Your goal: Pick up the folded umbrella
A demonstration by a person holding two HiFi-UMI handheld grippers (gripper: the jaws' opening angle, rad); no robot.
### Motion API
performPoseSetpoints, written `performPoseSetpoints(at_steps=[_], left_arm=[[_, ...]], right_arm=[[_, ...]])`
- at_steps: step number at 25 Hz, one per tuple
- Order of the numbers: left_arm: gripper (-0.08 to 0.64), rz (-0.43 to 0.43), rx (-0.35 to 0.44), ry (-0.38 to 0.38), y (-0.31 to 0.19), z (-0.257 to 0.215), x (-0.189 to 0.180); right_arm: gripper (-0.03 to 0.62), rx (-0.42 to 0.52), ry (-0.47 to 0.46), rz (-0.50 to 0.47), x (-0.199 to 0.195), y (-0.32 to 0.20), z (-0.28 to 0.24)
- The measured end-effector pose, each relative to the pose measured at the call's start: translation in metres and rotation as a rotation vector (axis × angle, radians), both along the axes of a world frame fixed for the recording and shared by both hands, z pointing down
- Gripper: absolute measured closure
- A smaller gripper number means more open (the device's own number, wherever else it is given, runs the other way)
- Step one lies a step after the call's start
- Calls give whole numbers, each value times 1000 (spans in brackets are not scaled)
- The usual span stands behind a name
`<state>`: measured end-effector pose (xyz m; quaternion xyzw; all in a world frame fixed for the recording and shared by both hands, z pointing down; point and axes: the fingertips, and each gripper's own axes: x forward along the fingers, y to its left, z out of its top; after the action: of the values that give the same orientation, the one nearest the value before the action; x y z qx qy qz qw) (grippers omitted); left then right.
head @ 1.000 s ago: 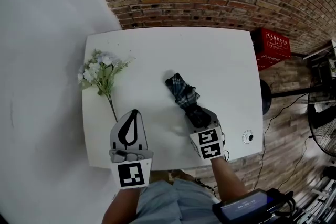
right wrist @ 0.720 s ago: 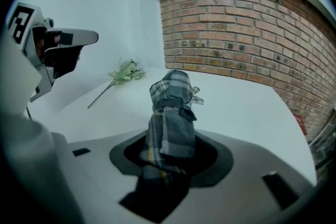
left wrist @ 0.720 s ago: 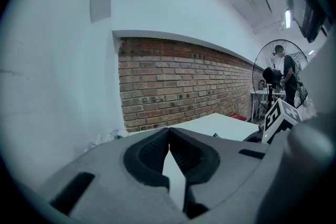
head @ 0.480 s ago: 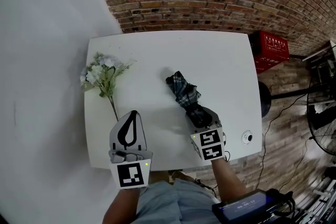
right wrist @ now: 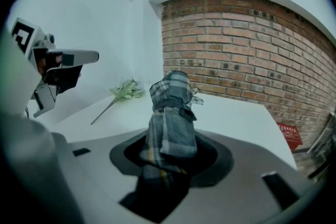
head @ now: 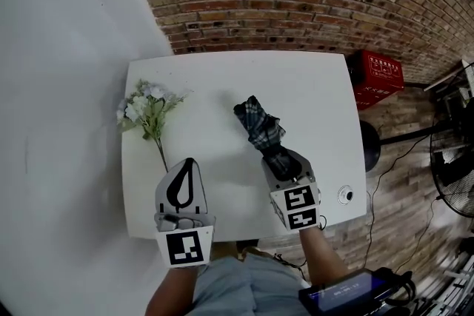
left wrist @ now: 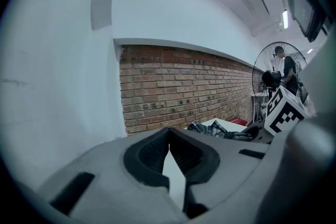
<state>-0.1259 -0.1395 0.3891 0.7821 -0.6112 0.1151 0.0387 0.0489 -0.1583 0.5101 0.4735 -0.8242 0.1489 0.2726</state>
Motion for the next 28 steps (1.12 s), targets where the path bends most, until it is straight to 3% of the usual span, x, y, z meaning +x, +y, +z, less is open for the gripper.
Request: performPoseSetpoints(at_steps=[28], left_arm=[[552, -30, 140, -27, 33, -68, 0]], right_arm=[[405, 242, -71, 12, 11, 16, -119]])
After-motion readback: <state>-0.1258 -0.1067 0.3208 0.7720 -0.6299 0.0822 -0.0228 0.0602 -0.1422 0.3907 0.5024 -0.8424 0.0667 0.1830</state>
